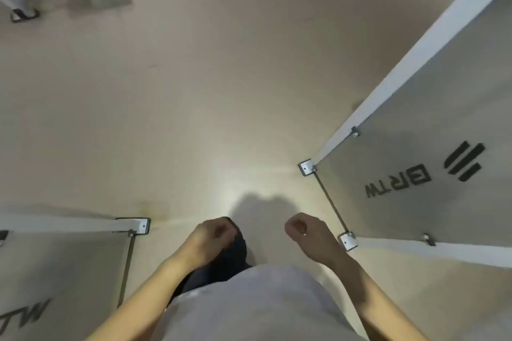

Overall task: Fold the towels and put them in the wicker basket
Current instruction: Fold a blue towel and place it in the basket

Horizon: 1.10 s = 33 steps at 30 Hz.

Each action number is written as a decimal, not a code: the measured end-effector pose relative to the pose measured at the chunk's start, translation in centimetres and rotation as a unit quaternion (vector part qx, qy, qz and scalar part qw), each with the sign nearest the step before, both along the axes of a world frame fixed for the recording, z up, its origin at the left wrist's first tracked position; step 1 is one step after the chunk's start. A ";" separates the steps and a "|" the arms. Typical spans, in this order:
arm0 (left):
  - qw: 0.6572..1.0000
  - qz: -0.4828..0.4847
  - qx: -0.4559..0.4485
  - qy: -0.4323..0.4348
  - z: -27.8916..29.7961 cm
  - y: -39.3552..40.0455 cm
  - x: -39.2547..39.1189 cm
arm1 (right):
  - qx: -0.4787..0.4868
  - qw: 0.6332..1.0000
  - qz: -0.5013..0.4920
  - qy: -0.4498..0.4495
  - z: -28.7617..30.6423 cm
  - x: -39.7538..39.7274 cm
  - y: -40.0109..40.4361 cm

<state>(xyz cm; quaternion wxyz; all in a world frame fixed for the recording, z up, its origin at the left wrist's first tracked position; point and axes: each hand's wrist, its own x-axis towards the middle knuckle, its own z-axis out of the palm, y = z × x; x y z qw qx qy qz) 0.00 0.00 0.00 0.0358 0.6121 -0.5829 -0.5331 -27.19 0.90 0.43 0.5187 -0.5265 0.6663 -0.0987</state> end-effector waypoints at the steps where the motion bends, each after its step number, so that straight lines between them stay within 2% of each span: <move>1: 1.000 0.015 -0.004 0.006 -0.5 -1.4 0.2 | -0.008 1.000 0.001 -0.018 -0.4 0.1 -1.9; 3: 0.999 0.043 0.012 0.007 -0.4 -4.6 0.4 | 0.001 1.000 0.005 -0.023 0.1 0.6 -5.9; 7: 0.999 0.039 0.010 0.034 0.3 -12.8 1.1 | 0.008 0.999 0.022 -0.031 1.4 2.1 -14.9; 17: 0.997 -0.017 -0.052 0.062 5.9 -40.8 3.4 | -0.020 0.999 -0.010 -0.041 7.0 3.7 -38.1; 24: 0.995 -0.022 -0.064 0.077 6.6 -60.0 3.3 | -0.041 0.994 -0.061 -0.082 7.1 3.4 -57.5; 27: 0.996 0.014 -0.064 0.055 6.6 -67.1 4.0 | -0.068 0.993 -0.030 -0.086 7.7 3.8 -67.8; 33: 0.995 0.081 -0.057 0.018 6.5 -80.7 7.5 | -0.106 0.987 0.099 -0.075 9.3 7.2 -87.8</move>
